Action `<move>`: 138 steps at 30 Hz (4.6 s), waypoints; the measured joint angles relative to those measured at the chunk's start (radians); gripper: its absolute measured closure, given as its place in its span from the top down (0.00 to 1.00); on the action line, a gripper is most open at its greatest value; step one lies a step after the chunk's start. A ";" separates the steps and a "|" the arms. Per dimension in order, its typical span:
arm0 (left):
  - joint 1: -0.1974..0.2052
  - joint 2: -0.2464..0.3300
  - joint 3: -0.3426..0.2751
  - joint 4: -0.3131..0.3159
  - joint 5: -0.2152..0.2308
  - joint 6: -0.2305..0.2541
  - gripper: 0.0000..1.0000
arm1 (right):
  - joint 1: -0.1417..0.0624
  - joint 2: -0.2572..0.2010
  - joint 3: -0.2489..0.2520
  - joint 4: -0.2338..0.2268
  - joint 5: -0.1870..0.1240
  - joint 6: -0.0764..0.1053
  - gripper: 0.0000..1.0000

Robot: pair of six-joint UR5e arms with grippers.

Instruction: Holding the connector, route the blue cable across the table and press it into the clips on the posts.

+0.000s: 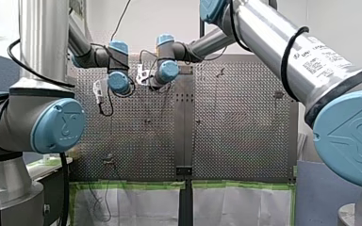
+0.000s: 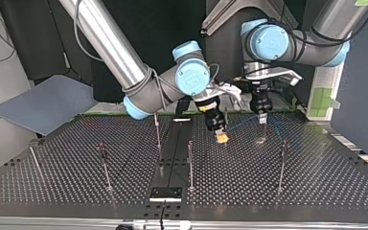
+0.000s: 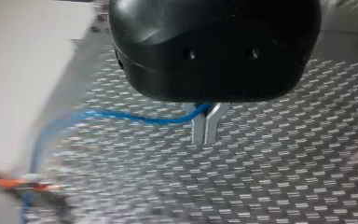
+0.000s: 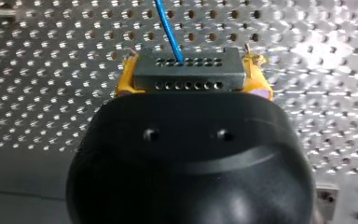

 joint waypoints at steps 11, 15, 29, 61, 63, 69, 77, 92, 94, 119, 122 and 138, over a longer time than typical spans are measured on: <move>-0.016 -0.099 -0.097 0.082 -0.019 -0.010 0.01 | -0.019 0.000 0.095 -0.002 -0.003 -0.010 0.00; -0.017 -0.132 -0.108 0.112 0.006 -0.010 0.01 | -0.021 0.000 0.126 -0.005 -0.003 -0.022 0.00; -0.018 -0.256 -0.063 0.227 0.127 -0.016 0.01 | -0.032 0.003 0.255 -0.057 -0.018 -0.029 0.00; 0.021 -0.389 0.054 0.285 0.179 -0.042 0.01 | -0.108 0.032 0.295 -0.120 -0.030 -0.018 0.00; 0.023 -0.390 0.062 0.281 0.188 -0.042 0.01 | -0.111 0.032 0.293 -0.120 -0.032 -0.018 0.00; 0.038 -0.405 0.086 0.267 0.203 -0.045 0.01 | -0.121 0.032 0.277 -0.119 -0.041 -0.018 0.00; 0.078 -0.436 0.102 0.257 0.222 -0.028 0.01 | -0.131 0.032 0.270 -0.119 -0.042 -0.018 0.00; 0.070 -0.435 0.104 0.207 0.196 0.035 1.00 | -0.144 0.033 0.270 -0.117 -0.044 -0.016 0.00; 0.068 -0.435 0.104 0.189 0.179 0.048 1.00 | -0.146 0.032 0.271 -0.116 -0.044 -0.016 0.00; -0.071 -0.265 0.000 0.062 0.049 0.045 1.00 | -0.167 0.032 0.272 -0.110 -0.047 -0.016 0.00; -0.099 -0.257 0.000 0.077 0.022 0.038 1.00 | -0.170 0.032 0.272 -0.110 -0.047 -0.016 0.00; -0.231 -0.269 0.007 0.123 -0.034 0.010 1.00 | -0.178 0.033 0.272 -0.112 -0.057 -0.016 0.00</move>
